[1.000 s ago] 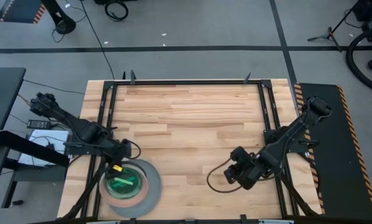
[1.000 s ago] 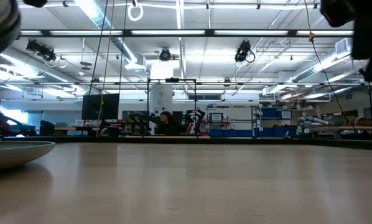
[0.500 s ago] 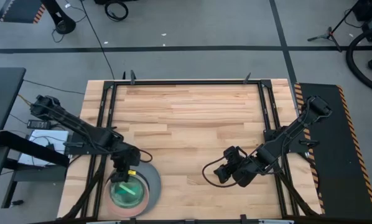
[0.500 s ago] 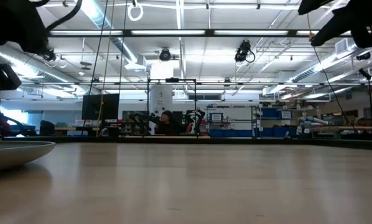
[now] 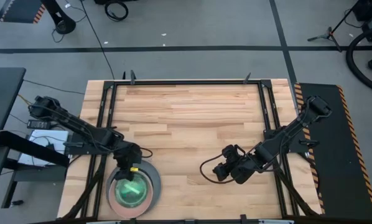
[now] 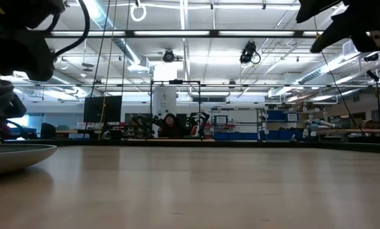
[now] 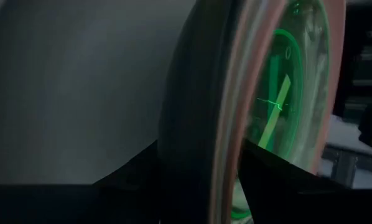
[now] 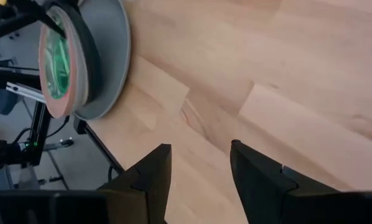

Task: Stack plastic plates
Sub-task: Stack the stacked plates on top of the gray plate, then return to Home Position

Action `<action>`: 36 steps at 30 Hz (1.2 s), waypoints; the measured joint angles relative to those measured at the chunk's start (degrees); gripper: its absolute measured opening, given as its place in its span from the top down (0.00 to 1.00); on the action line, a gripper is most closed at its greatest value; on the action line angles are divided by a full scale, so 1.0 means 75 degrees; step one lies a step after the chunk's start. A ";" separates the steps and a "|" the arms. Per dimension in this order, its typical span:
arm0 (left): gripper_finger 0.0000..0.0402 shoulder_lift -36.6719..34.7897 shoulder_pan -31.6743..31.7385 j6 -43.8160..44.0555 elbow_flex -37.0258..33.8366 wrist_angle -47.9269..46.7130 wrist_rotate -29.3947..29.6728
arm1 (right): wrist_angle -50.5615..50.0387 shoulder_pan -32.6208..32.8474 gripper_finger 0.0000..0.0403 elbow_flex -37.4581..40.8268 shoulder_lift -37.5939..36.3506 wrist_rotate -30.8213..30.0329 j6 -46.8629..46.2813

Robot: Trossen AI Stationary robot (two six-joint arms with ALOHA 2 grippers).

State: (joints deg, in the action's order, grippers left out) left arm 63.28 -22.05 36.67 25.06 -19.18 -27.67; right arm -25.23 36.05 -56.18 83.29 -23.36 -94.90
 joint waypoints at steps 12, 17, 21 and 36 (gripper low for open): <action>0.28 0.0019 0.0444 0.0105 -0.0111 0.0172 0.0410 | 0.0219 -0.0483 0.58 0.0003 0.0000 -0.0024 0.0844; 0.22 -0.0038 0.0421 0.0668 -0.0106 0.0183 -0.0334 | 0.0215 -0.0611 0.58 0.0003 0.0000 0.0277 0.1268; 0.22 -0.0259 0.0290 0.1021 0.0092 0.0158 -0.0512 | 0.0212 -0.0651 0.58 0.0003 0.0000 0.0336 0.1509; 0.21 -0.0494 0.0441 0.0746 0.0574 -0.1841 0.1660 | 0.0209 -0.0480 0.58 0.0003 0.0000 0.0273 0.1673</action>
State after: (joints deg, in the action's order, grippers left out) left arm 59.57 -18.74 42.26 29.36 -32.99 -15.22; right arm -23.66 32.45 -56.16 83.29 -21.32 -82.36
